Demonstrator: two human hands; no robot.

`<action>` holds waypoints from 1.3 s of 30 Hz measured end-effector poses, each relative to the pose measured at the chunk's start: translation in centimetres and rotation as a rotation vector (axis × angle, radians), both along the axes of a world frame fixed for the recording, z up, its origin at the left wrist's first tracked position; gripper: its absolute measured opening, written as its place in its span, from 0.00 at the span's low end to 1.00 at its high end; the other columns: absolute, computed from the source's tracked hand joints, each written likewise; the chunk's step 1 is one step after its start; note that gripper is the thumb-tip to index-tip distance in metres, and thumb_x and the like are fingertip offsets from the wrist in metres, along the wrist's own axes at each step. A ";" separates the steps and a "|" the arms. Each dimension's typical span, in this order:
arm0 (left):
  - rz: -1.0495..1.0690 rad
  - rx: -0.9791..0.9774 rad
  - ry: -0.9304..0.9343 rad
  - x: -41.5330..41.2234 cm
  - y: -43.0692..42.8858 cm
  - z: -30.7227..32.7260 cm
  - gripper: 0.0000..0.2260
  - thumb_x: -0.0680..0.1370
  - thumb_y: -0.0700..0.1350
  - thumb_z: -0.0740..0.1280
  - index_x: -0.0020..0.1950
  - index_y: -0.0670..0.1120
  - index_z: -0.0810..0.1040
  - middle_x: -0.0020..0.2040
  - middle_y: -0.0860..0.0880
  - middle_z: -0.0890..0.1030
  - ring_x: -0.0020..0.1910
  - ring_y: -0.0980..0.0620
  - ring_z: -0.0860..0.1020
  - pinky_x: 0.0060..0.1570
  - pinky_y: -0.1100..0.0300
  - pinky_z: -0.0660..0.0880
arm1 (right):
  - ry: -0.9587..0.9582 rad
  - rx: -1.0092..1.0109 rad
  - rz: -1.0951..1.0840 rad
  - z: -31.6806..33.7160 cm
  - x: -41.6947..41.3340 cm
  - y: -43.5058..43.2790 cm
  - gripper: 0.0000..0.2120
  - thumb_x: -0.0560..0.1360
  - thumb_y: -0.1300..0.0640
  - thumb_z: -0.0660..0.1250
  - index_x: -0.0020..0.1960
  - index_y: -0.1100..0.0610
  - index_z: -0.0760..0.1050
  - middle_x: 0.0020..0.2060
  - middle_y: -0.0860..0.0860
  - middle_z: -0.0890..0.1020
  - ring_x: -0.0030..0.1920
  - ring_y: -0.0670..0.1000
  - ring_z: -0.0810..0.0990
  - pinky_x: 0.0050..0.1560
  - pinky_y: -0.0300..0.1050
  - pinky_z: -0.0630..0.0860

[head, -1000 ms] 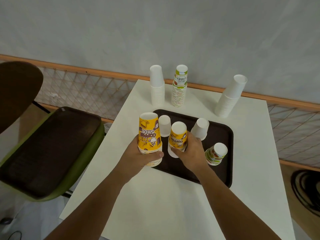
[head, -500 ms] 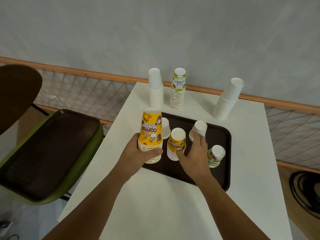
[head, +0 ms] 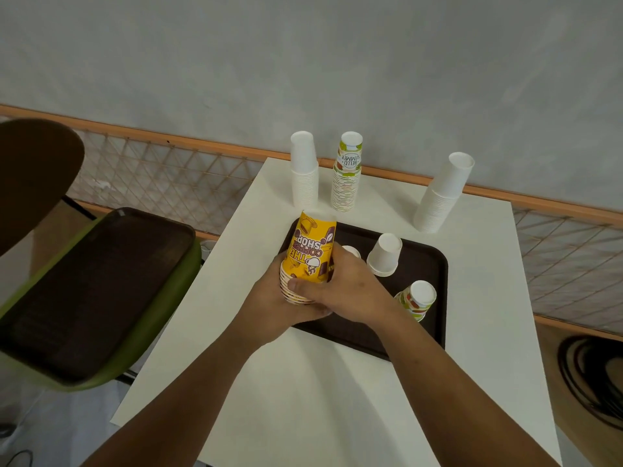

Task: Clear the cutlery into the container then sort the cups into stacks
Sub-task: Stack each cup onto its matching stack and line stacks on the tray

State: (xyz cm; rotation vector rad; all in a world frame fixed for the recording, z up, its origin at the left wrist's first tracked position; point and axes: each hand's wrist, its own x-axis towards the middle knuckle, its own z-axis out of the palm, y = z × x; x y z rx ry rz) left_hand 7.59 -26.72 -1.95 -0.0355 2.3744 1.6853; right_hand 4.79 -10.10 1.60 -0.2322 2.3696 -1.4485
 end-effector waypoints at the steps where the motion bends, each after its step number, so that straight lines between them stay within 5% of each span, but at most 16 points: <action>1: 0.001 -0.012 0.016 0.1 -0.1 0.1 0.43 0.66 0.42 0.83 0.75 0.59 0.65 0.61 0.61 0.81 0.60 0.64 0.80 0.54 0.66 0.78 | 0.005 0.008 -0.015 0.0 0.0 -0.2 0.33 0.71 0.42 0.77 0.71 0.46 0.68 0.56 0.38 0.77 0.54 0.41 0.78 0.48 0.28 0.72; 7: 0.045 -0.062 0.051 0.1 -0.3 -0.5 0.40 0.66 0.47 0.84 0.72 0.59 0.66 0.60 0.64 0.78 0.60 0.61 0.80 0.53 0.70 0.78 | 0.108 -0.031 -0.148 -0.1 0.5 -1.2 0.34 0.70 0.42 0.78 0.71 0.47 0.70 0.62 0.42 0.80 0.56 0.42 0.80 0.54 0.33 0.76; 12: 0.075 -0.037 -0.019 0.6 -0.7 -1.0 0.43 0.66 0.46 0.84 0.74 0.57 0.63 0.61 0.64 0.75 0.58 0.60 0.78 0.46 0.75 0.77 | 0.176 -0.143 -0.256 1.4 0.0 -0.1 0.29 0.70 0.45 0.79 0.67 0.48 0.73 0.58 0.40 0.83 0.52 0.33 0.81 0.47 0.27 0.77; 17: 0.114 -0.028 -0.032 1.1 -1.4 -1.4 0.42 0.67 0.46 0.83 0.75 0.53 0.66 0.65 0.55 0.78 0.63 0.52 0.79 0.60 0.57 0.80 | 0.344 -0.201 -0.471 1.8 -0.6 2.6 0.23 0.71 0.48 0.78 0.62 0.47 0.75 0.53 0.37 0.83 0.53 0.35 0.81 0.51 0.30 0.78; 20: 0.153 0.008 -0.015 1.0 -1.7 -1.4 0.38 0.67 0.46 0.83 0.73 0.51 0.69 0.63 0.54 0.80 0.61 0.51 0.81 0.60 0.53 0.81 | 0.390 -0.076 -0.498 -0.2 -0.4 3.8 0.23 0.70 0.46 0.78 0.60 0.43 0.72 0.52 0.32 0.79 0.53 0.36 0.80 0.49 0.26 0.74; 26: 0.169 0.045 -0.004 0.7 -1.2 -1.0 0.35 0.67 0.46 0.82 0.71 0.51 0.70 0.60 0.55 0.80 0.59 0.53 0.81 0.53 0.63 0.81 | 0.334 0.140 -0.402 -6.6 -0.5 4.2 0.26 0.70 0.43 0.77 0.63 0.45 0.72 0.50 0.30 0.73 0.58 0.44 0.73 0.58 0.44 0.73; 29: 0.176 0.056 -0.004 0.5 -0.7 -0.8 0.36 0.65 0.49 0.81 0.70 0.50 0.71 0.59 0.55 0.80 0.58 0.53 0.81 0.51 0.64 0.81 | 0.249 0.241 -0.344 -9.3 -0.6 4.0 0.30 0.69 0.43 0.78 0.67 0.46 0.71 0.60 0.42 0.79 0.63 0.51 0.76 0.64 0.55 0.76; 33: 0.182 0.049 0.003 0.3 -0.2 -0.4 0.33 0.69 0.44 0.81 0.69 0.52 0.70 0.58 0.57 0.79 0.57 0.54 0.80 0.45 0.72 0.79 | 0.142 0.249 -0.320 -10.8 -0.5 4.0 0.35 0.71 0.49 0.79 0.73 0.48 0.67 0.69 0.47 0.75 0.71 0.54 0.71 0.72 0.60 0.69; 39: 0.165 0.039 0.005 0.0 -0.3 0.0 0.36 0.69 0.45 0.81 0.73 0.49 0.69 0.63 0.52 0.80 0.60 0.51 0.80 0.56 0.60 0.81 | 0.241 0.282 -0.393 -8.7 0.5 4.8 0.41 0.74 0.50 0.75 0.80 0.49 0.57 0.77 0.50 0.66 0.76 0.55 0.64 0.73 0.58 0.65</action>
